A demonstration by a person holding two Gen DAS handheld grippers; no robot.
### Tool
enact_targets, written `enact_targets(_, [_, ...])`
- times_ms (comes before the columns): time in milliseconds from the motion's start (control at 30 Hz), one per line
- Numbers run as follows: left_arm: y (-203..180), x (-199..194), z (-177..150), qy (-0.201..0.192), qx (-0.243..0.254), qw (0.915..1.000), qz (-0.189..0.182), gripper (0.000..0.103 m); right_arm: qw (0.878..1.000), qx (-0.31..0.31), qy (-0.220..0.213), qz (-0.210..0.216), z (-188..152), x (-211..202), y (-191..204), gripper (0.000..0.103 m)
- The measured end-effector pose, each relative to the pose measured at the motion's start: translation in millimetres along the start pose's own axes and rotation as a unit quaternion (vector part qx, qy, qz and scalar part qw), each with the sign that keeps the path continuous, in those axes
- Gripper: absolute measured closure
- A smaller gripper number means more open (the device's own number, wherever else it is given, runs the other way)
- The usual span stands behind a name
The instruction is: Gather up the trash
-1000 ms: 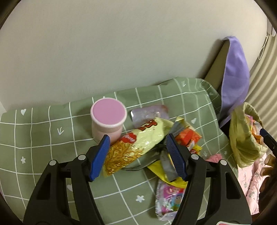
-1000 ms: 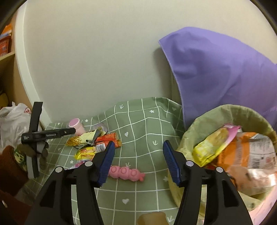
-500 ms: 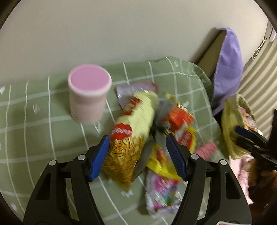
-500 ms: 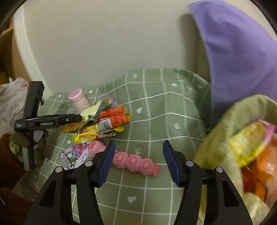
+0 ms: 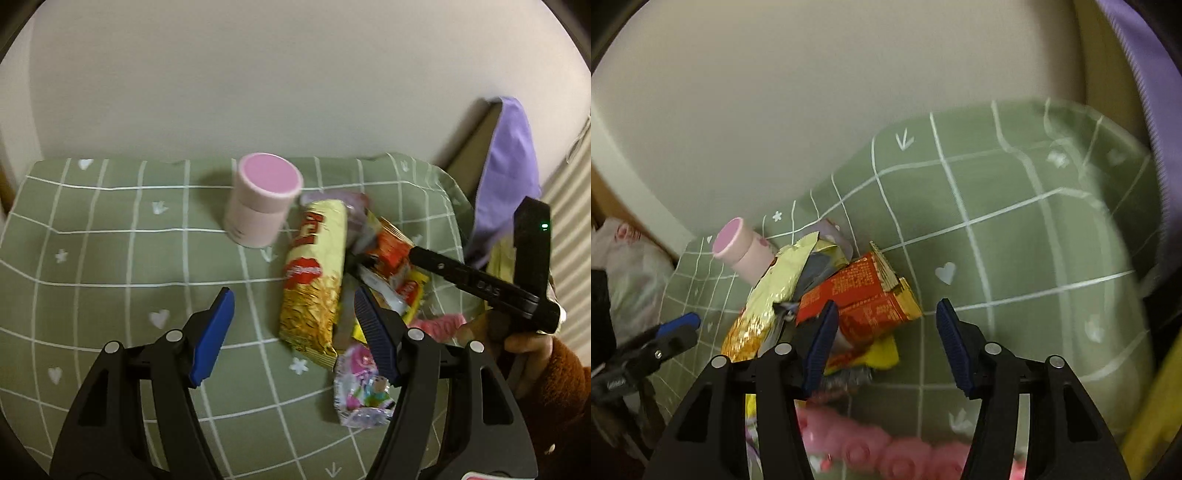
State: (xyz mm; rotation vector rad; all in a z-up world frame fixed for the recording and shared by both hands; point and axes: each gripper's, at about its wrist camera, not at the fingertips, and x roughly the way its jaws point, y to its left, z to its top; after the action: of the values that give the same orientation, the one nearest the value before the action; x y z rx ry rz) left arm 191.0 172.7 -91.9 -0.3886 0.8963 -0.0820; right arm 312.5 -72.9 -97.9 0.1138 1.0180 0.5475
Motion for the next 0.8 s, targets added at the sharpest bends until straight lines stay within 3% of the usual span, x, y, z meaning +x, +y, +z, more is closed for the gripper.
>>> enact_targets(100, [4.5, 0.7, 0.1, 0.002, -0.001, 0.9999, 0.014, 0.039, 0.999, 0.014, 0.023, 0.042, 4.6, 17.0, -2.3, 0.078])
enact_targets(167, [4.0, 1.1, -0.6, 0.005, 0.002, 0.9999, 0.016, 0.039, 0.998, 0.012, 0.032, 0.06, 7.1, 18.7, -0.5, 0.086])
enact_targets(333, [-3.4, 3.7, 1.2, 0.003, 0.014, 0.9998, 0.012, 0.039, 0.998, -0.036, 0.012, 0.053, 7.9, -12.7, 14.6, 0.096])
enact_targets(600, [-15.1, 1.9, 4.2, -0.008, 0.03, 0.9995, -0.007, 0.039, 0.999, -0.043, -0.012, 0.016, -0.7, -57.6, 3.0, 0.097])
enact_targets(700, [-13.4, 0.2, 7.0, -0.015, 0.025, 0.9995, -0.008, 0.039, 0.998, -0.05, -0.03, 0.006, -2.6, -66.9, 0.7, 0.093])
enact_targets(733, [-10.8, -1.7, 7.4, -0.017, 0.023, 0.9996, -0.008, 0.039, 0.998, -0.05, -0.034, 0.004, -2.5, -67.4, 1.5, 0.083])
enact_targets(767, [-9.0, -2.5, 8.4, -0.019, 0.021, 0.9996, -0.008, 0.039, 0.998, -0.048, -0.037, 0.003, -2.2, -67.4, 1.0, 0.061])
enact_targets(800, [-8.7, -2.1, 9.7, -0.02, 0.019, 0.9996, -0.007, 0.039, 0.998, -0.045, -0.035, 0.013, -2.8, -65.2, 1.0, 0.049])
